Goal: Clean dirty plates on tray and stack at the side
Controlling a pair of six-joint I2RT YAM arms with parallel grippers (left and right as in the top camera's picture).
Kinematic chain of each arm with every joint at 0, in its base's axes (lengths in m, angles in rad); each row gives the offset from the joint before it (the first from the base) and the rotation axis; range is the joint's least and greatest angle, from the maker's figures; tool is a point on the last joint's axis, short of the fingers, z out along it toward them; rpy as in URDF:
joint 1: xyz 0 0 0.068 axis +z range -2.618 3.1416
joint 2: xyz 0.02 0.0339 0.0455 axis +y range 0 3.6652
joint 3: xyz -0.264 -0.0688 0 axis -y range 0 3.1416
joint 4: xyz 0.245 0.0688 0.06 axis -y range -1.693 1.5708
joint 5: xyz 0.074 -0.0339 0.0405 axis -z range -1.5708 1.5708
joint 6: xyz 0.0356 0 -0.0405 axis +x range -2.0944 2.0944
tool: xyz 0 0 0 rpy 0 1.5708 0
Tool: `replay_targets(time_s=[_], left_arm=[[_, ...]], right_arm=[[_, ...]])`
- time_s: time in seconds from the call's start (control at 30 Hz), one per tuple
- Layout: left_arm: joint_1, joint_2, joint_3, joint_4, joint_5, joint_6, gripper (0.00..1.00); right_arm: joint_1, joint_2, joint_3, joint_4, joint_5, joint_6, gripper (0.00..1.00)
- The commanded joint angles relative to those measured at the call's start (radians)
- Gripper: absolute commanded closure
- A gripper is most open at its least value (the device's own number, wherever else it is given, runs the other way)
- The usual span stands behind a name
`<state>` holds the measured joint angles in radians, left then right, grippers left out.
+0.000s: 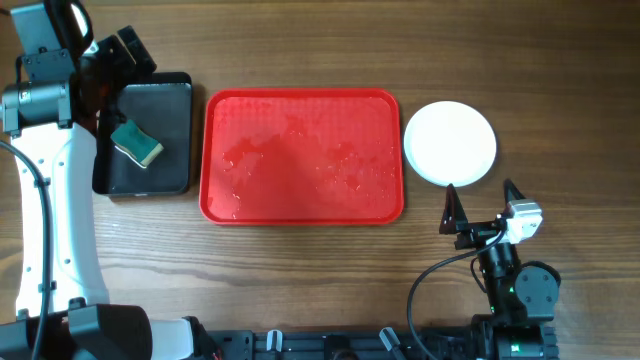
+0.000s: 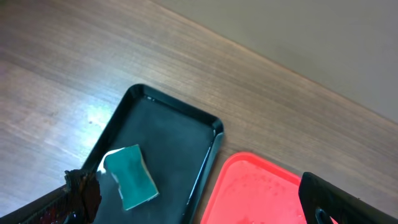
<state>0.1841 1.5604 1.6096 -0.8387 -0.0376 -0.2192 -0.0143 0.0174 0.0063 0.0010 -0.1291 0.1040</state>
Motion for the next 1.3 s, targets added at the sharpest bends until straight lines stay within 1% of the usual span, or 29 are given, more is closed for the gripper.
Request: replay_targets(time_s=[0.0, 0.1, 0.2, 0.33, 0.5, 0.73, 0.87, 0.97, 1.13, 1.27], left_arm=[[-0.009, -0.085, -0.016, -0.014, -0.034, 0.005, 0.0], [-0.03, -0.182, -0.075, 0.009, -0.035, 0.006, 0.0], [-0.051, -0.292, -0.199, 0.125, -0.034, 0.006, 0.0], [-0.09, -0.461, -0.431, 0.327, -0.031, 0.007, 0.0], [-0.13, -0.708, -0.795, 0.612, 0.037, 0.036, 0.0], [-0.18, -0.978, -1.136, 0.823, 0.055, 0.037, 0.0], [-0.182, -1.126, -1.291, 0.878, 0.055, 0.039, 0.0], [-0.182, -1.229, -1.372, 0.88, 0.055, 0.088, 0.0], [-0.182, -1.365, -1.464, 0.88, 0.055, 0.167, 0.0], [-0.182, -1.442, -1.525, 0.88, 0.055, 0.19, 0.0]], right_arm=[[-0.005, -0.003, -0.001, 0.005, 0.017, 0.011, 0.0], [-0.005, -0.003, -0.001, 0.005, 0.017, 0.01, 0.0], [-0.005, -0.003, -0.001, 0.005, 0.017, 0.01, 0.0], [-0.005, -0.003, -0.001, 0.005, 0.017, 0.011, 0.0], [-0.005, -0.003, -0.001, 0.005, 0.017, 0.01, 0.0], [-0.005, -0.003, -0.001, 0.005, 0.017, 0.01, 0.0], [-0.005, -0.003, -0.001, 0.005, 0.017, 0.01, 0.0], [-0.005, -0.003, -0.001, 0.005, 0.017, 0.01, 0.0], [-0.005, -0.003, -0.001, 0.005, 0.017, 0.01, 0.0], [-0.005, -0.003, -0.001, 0.005, 0.017, 0.01, 0.0]])
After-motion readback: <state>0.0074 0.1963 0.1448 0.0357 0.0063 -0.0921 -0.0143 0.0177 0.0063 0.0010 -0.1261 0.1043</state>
